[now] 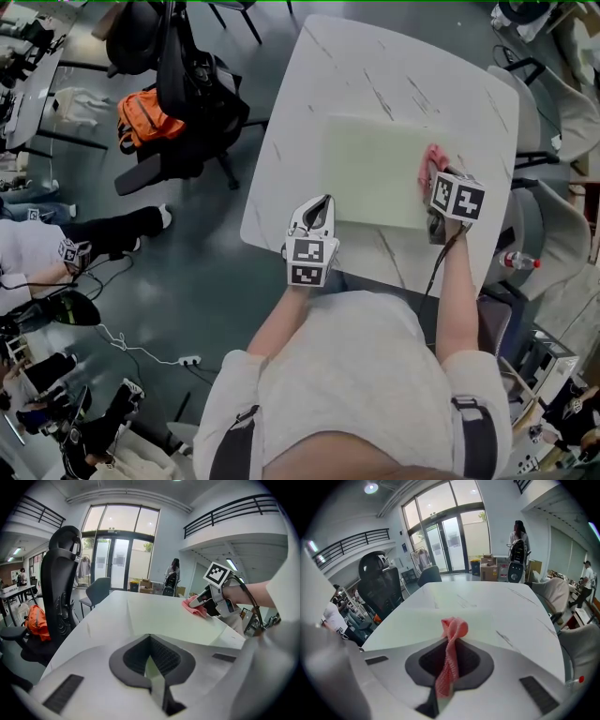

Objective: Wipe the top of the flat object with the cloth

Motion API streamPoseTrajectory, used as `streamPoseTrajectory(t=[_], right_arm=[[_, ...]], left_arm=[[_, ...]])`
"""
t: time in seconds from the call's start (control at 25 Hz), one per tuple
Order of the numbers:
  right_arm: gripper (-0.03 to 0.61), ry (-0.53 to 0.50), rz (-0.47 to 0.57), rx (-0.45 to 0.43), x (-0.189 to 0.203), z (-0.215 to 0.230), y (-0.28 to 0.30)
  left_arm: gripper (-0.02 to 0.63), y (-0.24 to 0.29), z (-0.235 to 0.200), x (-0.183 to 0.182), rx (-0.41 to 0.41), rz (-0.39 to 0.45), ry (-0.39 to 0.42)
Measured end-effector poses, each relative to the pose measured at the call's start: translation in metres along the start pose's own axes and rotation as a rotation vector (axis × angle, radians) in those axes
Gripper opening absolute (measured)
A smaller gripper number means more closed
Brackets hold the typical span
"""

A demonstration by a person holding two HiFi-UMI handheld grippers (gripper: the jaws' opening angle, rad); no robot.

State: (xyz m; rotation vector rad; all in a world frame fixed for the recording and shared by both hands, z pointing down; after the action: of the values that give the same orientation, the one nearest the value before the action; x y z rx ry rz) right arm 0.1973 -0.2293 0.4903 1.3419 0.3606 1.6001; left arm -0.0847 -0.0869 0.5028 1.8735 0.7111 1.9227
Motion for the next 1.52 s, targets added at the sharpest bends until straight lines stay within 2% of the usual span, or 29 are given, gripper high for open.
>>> streamPoseTrajectory(t=[0.56,1.12,1.24,1.4,1.52], right_arm=[[0.029,-0.074,-0.041,-0.144,-0.010,-0.076,0.046],[0.029,-0.121,-0.077,-0.219,-0.014,-0.119,0.070],[0.029,-0.129,-0.081,-0.214,-0.015,-0.122,0.070],[0.029,-0.129,-0.086,-0.232,-0.014,-0.129,0.075],[0.029,-0.150,-0.098,-0.231,-0.015,-0.139,0.078]], left_arm=[[0.012,-0.003,0.001,0.003,0.012,0.004,0.027],[0.012,-0.025,-0.026,0.015,-0.052,-0.018,-0.039],[0.012,-0.025,-0.029,0.018,-0.042,-0.012,-0.079],[0.012,-0.026,-0.029,0.019,-0.037,0.002,-0.065],[0.012,-0.026,-0.030,0.019,-0.033,0.004,-0.084]])
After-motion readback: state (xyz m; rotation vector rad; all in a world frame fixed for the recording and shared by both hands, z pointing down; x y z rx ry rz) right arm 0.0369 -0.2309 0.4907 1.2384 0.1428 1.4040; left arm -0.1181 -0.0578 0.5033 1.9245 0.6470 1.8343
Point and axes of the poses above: the fingertips, and each gripper's own axes: y forward along the fingers, z to its right, x out of its underside, the point moved 10 cm from there along -y, backward along the fingers, and after that the axes turned 13 degrees about -x, right-handed, at the moved point
